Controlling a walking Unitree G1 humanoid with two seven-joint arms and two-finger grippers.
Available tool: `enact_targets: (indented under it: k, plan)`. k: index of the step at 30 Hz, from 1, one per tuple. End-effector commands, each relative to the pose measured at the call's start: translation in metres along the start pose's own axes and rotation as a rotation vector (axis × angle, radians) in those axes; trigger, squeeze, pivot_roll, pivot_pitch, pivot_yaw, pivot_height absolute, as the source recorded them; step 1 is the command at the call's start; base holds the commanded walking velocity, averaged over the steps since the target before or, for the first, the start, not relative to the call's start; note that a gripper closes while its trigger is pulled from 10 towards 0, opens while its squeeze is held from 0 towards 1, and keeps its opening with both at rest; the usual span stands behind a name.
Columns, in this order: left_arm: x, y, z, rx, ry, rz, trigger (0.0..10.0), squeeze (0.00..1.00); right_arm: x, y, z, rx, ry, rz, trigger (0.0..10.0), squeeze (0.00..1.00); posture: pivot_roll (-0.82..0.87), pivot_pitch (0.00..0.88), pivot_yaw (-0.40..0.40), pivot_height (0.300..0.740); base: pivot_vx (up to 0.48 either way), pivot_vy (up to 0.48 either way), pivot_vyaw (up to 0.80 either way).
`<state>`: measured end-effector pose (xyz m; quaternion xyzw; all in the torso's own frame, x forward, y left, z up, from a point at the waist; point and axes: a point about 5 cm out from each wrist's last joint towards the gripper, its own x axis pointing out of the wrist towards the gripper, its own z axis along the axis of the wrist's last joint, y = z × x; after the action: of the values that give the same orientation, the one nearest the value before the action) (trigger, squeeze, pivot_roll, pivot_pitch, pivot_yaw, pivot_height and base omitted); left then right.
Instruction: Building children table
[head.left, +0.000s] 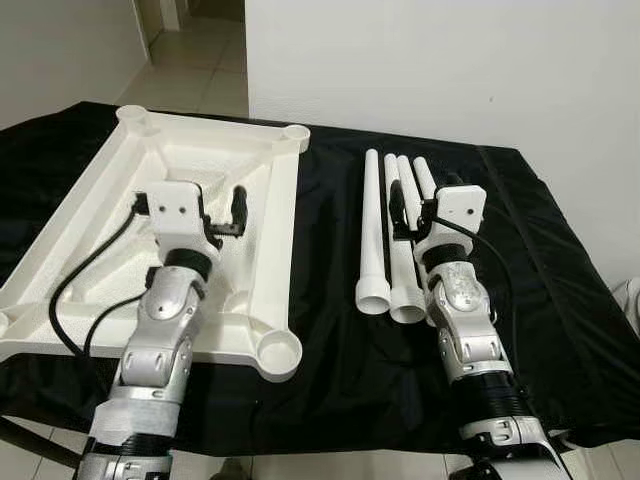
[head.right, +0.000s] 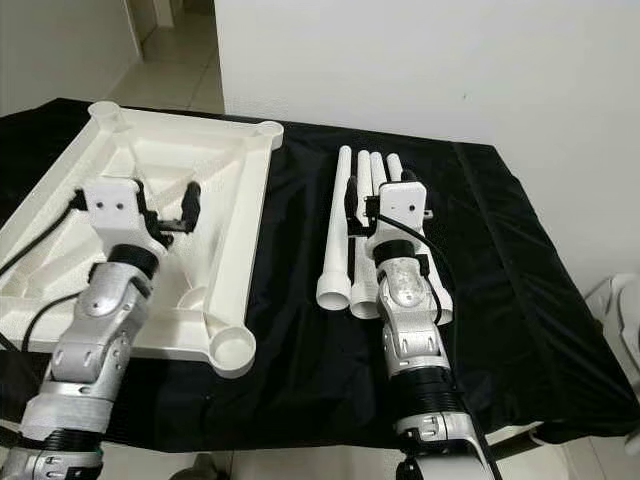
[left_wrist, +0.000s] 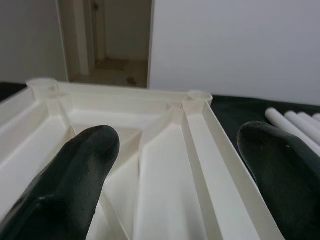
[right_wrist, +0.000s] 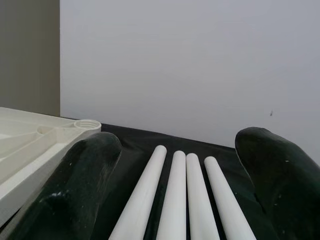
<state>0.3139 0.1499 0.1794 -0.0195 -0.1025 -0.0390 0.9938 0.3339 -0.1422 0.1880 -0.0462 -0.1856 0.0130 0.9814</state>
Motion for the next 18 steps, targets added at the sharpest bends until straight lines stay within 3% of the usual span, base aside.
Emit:
enact_targets:
  k: [1,8,15,18]
  plan:
    - [0.004,-0.004,0.001,-0.002,-0.008,-0.026,10.0,0.00,0.003,-0.003,0.001,0.004,0.002,-0.016,10.0,0.00,0.12,0.000,-0.024,0.740,0.000,0.000,0.00]
    - [0.016,-0.012,0.006,0.008,-0.026,-0.081,10.0,0.00,0.011,-0.008,-0.004,-0.006,0.030,-0.027,10.0,0.00,0.10,0.000,-0.022,0.740,0.000,0.000,0.00]
    - [0.002,-0.034,-0.001,-0.013,-0.005,-0.270,10.0,0.00,0.005,-0.010,-0.013,-0.008,0.112,-0.052,10.0,0.00,0.10,0.000,-0.029,0.740,0.000,0.000,0.00]
    - [-0.004,-0.043,-0.007,0.001,0.025,-0.343,10.0,0.00,0.007,-0.006,-0.023,-0.015,0.215,-0.060,10.0,0.00,0.10,0.000,-0.030,0.740,0.000,0.000,0.00]
